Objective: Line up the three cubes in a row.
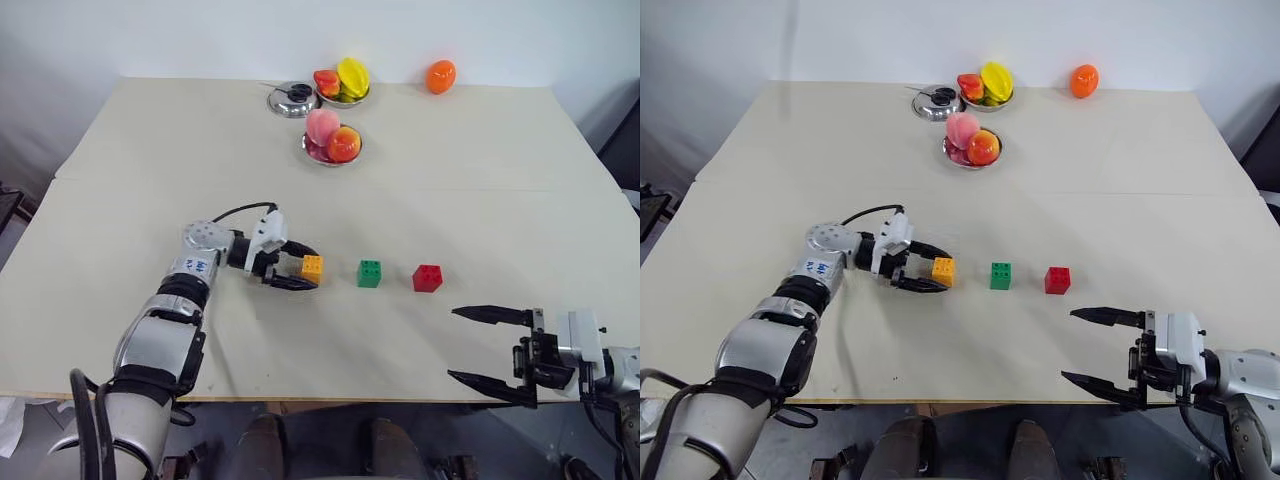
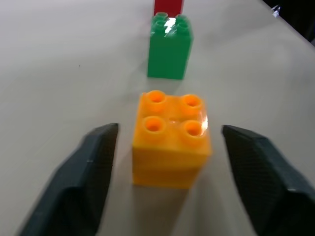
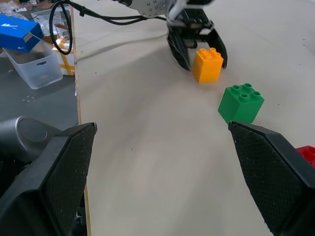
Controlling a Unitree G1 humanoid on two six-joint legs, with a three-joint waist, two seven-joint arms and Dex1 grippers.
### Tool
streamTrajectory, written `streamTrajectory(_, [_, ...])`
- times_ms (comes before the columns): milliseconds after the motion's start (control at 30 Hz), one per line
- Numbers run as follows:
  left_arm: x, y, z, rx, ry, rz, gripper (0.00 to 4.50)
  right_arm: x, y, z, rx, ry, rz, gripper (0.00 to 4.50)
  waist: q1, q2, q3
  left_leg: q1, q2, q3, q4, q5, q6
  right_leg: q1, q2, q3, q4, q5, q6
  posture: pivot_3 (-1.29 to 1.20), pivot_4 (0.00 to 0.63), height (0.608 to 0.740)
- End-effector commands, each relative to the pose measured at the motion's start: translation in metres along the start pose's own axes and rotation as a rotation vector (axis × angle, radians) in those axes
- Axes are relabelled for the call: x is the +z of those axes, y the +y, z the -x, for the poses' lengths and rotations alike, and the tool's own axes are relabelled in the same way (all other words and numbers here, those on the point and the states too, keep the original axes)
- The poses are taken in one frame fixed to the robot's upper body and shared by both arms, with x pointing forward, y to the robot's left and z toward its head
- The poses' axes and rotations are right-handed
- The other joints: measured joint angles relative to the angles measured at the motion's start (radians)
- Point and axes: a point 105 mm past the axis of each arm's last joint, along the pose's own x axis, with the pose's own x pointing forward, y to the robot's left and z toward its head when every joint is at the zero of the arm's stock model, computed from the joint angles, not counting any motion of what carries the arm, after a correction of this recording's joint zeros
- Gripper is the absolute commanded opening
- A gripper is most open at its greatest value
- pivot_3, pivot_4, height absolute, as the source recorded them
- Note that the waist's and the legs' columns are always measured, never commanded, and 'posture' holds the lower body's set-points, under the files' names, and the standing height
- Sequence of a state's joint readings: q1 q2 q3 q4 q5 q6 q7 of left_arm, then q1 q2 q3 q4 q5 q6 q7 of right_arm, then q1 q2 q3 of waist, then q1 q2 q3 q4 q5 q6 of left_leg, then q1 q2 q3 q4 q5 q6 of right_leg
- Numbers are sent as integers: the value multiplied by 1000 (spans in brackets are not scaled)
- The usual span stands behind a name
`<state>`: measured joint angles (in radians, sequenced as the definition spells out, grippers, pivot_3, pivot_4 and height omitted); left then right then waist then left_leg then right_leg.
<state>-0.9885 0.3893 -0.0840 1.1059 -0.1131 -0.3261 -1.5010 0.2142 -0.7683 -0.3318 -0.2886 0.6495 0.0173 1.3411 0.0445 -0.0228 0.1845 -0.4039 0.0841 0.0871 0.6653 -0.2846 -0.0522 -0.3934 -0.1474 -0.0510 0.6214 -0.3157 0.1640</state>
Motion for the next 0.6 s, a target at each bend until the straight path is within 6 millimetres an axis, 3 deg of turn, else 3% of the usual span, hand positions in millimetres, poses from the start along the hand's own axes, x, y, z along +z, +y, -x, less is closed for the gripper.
streamTrajectory(33, [9, -10, 40, 5, -4, -94, 3690, 8, -6, 14, -50, 0, 47, 4500, -6, 0, 0, 0, 0, 0, 0, 0, 0, 0, 0, 0, 0, 0, 0, 0, 150, 740])
streamTrajectory(200, [-1, -46, 99, 81, 74, -83, 3690, 2, -10, 39, -93, 61, 42, 4500, -24, 0, 0, 0, 0, 0, -1, 0, 0, 0, 0, 0, 2, 0, 0, 0, 150, 740])
streamTrajectory(333, [-12, -74, 131, 187, 130, 3, 3690, -6, -17, 60, -114, 120, 37, 4500, -22, 0, 0, 1, 0, 0, -2, 0, 1, 0, 0, 0, 1, 0, 0, 0, 150, 740])
streamTrajectory(500, [-30, -107, 152, 325, 157, 98, 3690, -12, -35, 72, -146, 149, 42, 4500, -22, 1, 0, 2, 1, 0, -1, 0, 1, 1, 0, 0, -1, 0, -1, 0, 150, 740])
streamTrajectory(600, [-23, -102, 162, 482, 120, 61, 3690, -15, -43, 71, -161, 123, 32, 4500, -24, 1, 0, 3, 2, 1, -2, 0, 1, 0, 0, 0, 0, -1, -2, 0, 150, 740])
